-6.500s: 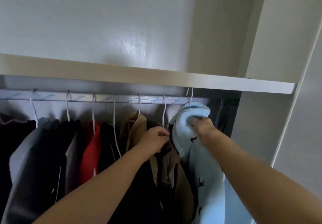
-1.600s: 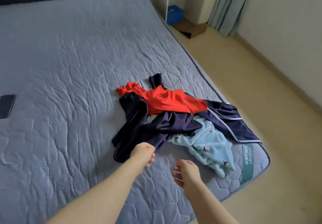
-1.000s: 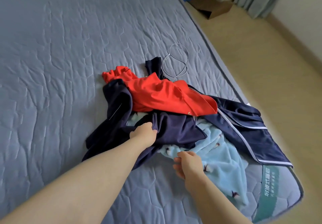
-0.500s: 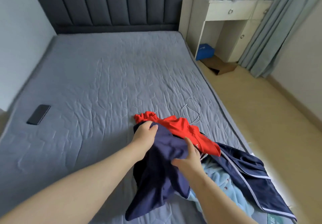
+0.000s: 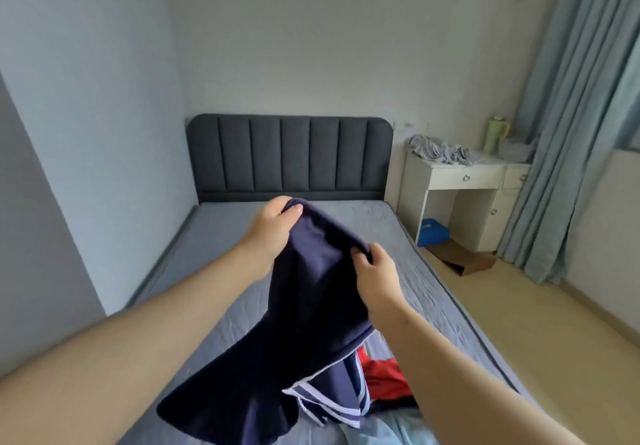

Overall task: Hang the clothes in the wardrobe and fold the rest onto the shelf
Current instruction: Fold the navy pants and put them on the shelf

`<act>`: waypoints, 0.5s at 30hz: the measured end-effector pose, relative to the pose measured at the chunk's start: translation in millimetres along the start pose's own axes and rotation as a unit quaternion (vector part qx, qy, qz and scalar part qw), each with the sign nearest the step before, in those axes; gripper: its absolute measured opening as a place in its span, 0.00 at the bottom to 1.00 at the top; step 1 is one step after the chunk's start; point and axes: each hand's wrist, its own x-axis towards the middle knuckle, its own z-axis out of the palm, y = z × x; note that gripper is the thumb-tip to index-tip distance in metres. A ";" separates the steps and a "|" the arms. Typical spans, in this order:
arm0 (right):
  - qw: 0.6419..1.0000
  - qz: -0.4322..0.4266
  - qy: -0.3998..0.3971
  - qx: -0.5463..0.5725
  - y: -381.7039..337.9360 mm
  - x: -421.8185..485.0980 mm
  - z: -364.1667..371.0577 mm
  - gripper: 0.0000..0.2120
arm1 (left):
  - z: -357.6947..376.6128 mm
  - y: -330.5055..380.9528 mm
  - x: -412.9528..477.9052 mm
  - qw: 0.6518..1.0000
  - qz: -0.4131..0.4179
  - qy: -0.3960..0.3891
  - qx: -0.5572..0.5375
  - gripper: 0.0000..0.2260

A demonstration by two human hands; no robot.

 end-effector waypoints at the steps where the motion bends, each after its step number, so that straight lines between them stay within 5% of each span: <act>1: 0.999 -0.009 0.003 0.035 -23.0 -0.1 2.1 0.08 | -15.4 11.0 -3.1 1.000 0.014 0.007 0.016 0.07; 4: 0.991 -0.017 -0.015 0.135 -90.9 -0.2 14.6 0.10 | -60.8 34.6 -15.3 0.997 0.039 -0.025 0.068 0.04; 8: 0.974 -0.040 -0.064 0.215 -161.4 -11.5 33.9 0.12 | -86.1 37.8 -41.2 0.984 0.006 -0.117 0.131 0.22; 12: 0.939 -0.085 -0.123 0.309 -211.4 -24.1 48.9 0.12 | -90.0 35.4 -44.1 0.985 -0.054 0.012 0.165 0.06; 15: 0.913 -0.101 -0.196 0.344 -216.3 -29.5 53.4 0.05 | -105.8 44.3 -41.0 0.975 -0.157 0.104 0.117 0.07</act>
